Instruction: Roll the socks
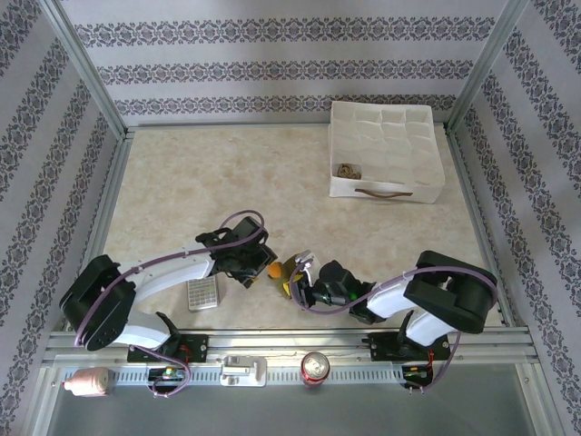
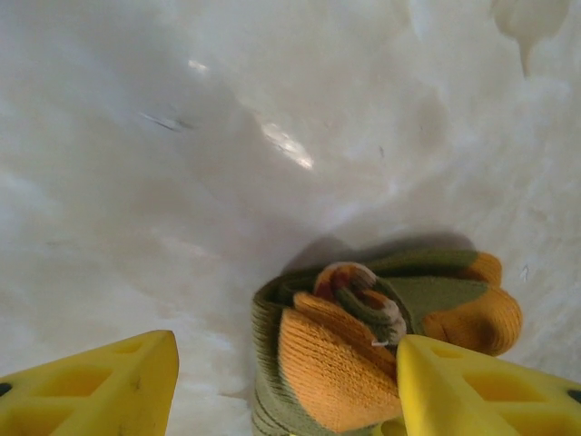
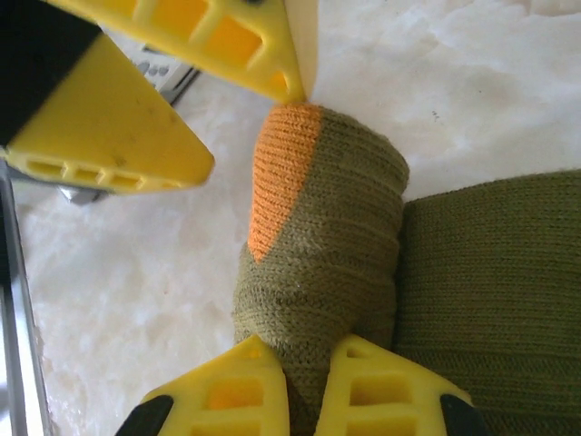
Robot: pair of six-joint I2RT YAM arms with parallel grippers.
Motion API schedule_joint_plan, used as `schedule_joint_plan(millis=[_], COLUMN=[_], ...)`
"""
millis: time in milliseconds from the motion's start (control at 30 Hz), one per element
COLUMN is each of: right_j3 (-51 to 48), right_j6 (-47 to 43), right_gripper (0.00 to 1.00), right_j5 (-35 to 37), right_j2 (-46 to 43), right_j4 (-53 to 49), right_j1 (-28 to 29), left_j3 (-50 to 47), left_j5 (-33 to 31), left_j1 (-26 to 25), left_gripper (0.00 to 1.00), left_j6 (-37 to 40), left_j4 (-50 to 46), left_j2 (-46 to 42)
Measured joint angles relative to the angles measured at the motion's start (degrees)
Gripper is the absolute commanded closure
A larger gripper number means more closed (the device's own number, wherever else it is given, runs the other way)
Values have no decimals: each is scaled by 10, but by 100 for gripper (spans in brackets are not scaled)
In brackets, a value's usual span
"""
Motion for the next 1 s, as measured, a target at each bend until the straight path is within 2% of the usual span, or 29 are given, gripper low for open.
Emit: schedule_joint_plan(millis=[267, 433, 533, 733, 1000], right_j3=[-36, -40, -44, -56, -64], right_j6=[69, 90, 103, 131, 167], right_gripper=[100, 100, 100, 100, 100], right_j5=[8, 9, 9, 11, 0], right_j2=[60, 70, 73, 79, 116], right_j4=[141, 160, 169, 192, 250], right_j1=[-2, -4, -7, -16, -26], left_j3=[0, 6, 13, 20, 28], left_j5=[3, 0, -12, -11, 24], left_j1=[-18, -24, -26, -27, -39], left_gripper=[37, 23, 20, 27, 33], left_j6=[13, 24, 30, 41, 50], left_j4=[56, 59, 47, 43, 58], left_j2=[31, 39, 28, 12, 62])
